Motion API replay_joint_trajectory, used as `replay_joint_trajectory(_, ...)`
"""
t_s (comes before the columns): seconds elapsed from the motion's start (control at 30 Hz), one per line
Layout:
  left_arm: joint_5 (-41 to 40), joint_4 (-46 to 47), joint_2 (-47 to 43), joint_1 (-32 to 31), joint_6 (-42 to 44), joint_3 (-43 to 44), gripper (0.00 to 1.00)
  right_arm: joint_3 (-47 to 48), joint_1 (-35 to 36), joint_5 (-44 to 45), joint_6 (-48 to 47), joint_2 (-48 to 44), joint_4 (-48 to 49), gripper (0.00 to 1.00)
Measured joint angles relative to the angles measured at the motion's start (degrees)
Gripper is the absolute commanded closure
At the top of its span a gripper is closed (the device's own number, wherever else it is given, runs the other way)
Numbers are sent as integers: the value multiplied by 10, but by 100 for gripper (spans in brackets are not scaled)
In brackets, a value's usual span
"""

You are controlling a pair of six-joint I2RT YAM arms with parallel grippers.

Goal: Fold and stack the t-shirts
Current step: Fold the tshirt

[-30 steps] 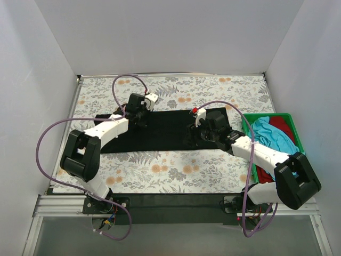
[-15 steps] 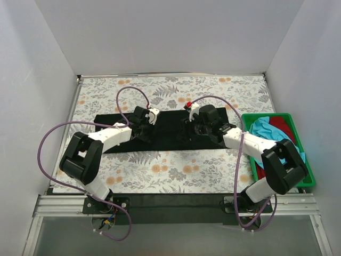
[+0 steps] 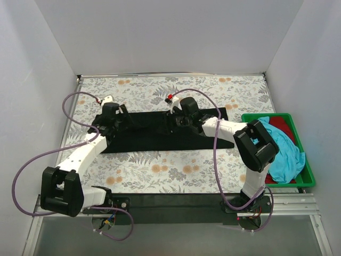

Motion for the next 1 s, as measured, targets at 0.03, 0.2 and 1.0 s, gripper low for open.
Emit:
replay_joint_trajectory(0.03, 1, 0, -3, 17, -11, -9, 37, 3, 2, -2, 0, 6, 2, 50)
replay_joint_trajectory(0.2, 32, 1, 33, 85, -66, -44, 36, 31, 9, -14, -2, 42, 5, 49)
replay_joint_trajectory(1.0, 132, 50, 161, 99, -224, -12, 61, 209, -4, 3, -25, 222, 17, 54)
